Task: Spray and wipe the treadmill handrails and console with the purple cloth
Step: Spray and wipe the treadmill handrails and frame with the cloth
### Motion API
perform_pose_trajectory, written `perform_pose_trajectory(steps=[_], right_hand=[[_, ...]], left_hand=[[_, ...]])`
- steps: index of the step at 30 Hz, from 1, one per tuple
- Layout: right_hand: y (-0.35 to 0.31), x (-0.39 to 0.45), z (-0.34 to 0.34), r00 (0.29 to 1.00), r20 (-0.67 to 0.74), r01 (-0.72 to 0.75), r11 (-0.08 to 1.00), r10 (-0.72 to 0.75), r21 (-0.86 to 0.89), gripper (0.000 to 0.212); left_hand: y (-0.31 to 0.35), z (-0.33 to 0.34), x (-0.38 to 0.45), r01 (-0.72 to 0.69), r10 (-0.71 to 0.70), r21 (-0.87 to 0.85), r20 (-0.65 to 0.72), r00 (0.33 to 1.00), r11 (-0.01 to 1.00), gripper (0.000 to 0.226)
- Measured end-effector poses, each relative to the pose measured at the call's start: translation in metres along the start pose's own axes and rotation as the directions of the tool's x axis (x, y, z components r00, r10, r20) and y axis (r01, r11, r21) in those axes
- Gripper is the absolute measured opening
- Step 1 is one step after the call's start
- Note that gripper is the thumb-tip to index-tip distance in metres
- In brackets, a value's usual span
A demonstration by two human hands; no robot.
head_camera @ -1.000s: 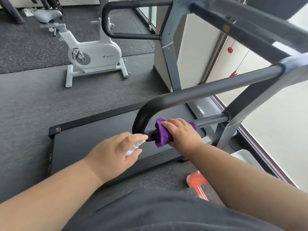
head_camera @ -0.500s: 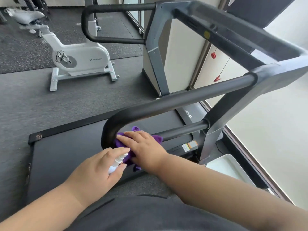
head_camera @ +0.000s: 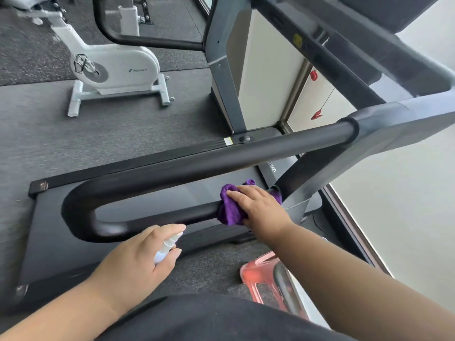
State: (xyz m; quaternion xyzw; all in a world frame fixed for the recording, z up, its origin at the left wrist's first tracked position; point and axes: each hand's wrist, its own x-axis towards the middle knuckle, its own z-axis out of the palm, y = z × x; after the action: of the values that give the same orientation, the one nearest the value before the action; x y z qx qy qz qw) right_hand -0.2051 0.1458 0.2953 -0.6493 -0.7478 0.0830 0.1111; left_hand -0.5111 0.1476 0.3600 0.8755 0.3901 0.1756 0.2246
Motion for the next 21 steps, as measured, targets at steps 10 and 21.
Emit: perform_pose_trajectory(steps=[10,21], right_hand=[[0.005,-0.035,0.024,0.918,-0.199,-0.293,0.924,0.343,0.245,0.087],[-0.195,-0.027,0.059,0.894,-0.139,-0.272,0.76,0.427,0.59,0.073]], left_hand=[[-0.006,0.005,-0.027,0.126,-0.123,0.034,-0.06,0.991,0.991,0.043],[-0.068,-0.054,-0.125,0.274,-0.29,-0.143,-0.099,0.952,0.951,0.064]])
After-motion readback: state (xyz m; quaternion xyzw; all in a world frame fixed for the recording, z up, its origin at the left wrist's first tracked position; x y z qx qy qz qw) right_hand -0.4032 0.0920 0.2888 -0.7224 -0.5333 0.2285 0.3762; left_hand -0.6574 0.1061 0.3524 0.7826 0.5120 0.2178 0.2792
